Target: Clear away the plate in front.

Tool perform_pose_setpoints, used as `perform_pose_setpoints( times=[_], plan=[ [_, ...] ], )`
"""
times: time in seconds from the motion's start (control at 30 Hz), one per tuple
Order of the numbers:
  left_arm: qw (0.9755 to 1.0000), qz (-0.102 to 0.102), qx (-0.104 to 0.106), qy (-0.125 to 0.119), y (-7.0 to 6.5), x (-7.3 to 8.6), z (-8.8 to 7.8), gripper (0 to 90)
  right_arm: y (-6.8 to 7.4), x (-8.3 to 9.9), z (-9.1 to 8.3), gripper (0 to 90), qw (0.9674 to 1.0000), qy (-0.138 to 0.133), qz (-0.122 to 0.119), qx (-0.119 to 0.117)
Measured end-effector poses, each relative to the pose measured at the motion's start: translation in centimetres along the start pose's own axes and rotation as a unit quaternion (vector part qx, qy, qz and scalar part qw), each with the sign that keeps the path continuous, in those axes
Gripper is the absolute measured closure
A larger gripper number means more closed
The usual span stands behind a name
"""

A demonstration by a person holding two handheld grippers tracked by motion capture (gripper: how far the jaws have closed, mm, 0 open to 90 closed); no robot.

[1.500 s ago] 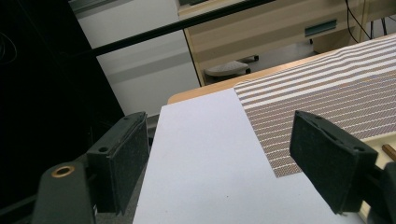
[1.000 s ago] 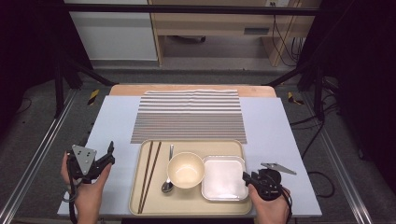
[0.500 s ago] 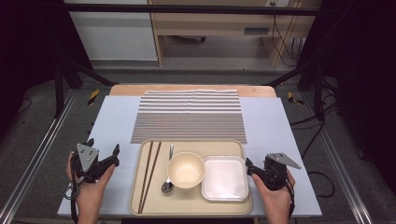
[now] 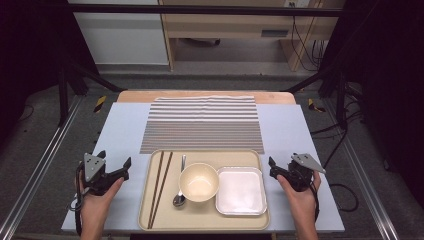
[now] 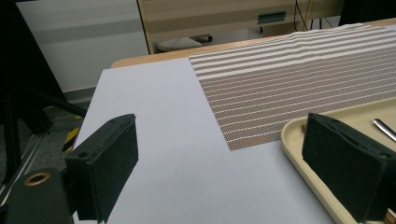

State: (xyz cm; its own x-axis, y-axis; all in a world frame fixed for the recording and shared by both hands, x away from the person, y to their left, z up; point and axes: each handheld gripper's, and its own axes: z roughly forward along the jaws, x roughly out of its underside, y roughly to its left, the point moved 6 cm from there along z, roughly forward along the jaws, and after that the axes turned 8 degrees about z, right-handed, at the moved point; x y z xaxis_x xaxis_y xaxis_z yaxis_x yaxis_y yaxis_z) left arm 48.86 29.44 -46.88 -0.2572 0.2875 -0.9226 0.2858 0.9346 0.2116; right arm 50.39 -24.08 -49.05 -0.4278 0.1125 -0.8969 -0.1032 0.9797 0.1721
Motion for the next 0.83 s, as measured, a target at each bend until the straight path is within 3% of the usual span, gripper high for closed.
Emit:
perform_pose_setpoints(
  times=[0.2, 0.43, 0.6, 0.83],
  plan=[
    [0.9999, 0.007, 0.011, -0.008, 0.1, 0.3, 0.2, 8.2, -0.7, -0.3, 0.6, 12.6, 0.9990, -0.006, -0.043, 0.015],
    [0.9996, 0.007, 0.028, -0.007, 0.1, 1.1, 0.6, 6.2, -1.8, -0.1, 0.2, 14.3, 0.9975, -0.026, -0.063, 0.017],
    [0.9993, -0.007, 0.036, -0.004, 0.5, 1.6, 0.9, 6.2, -2.8, -0.3, -0.6, 14.8, 0.9940, -0.076, -0.077, 0.019],
    [0.9984, -0.014, 0.053, -0.016, 0.5, 1.5, 0.9, 6.2, -2.5, -0.6, -0.9, 14.7, 0.9888, -0.124, -0.082, 0.013]
  ],
)
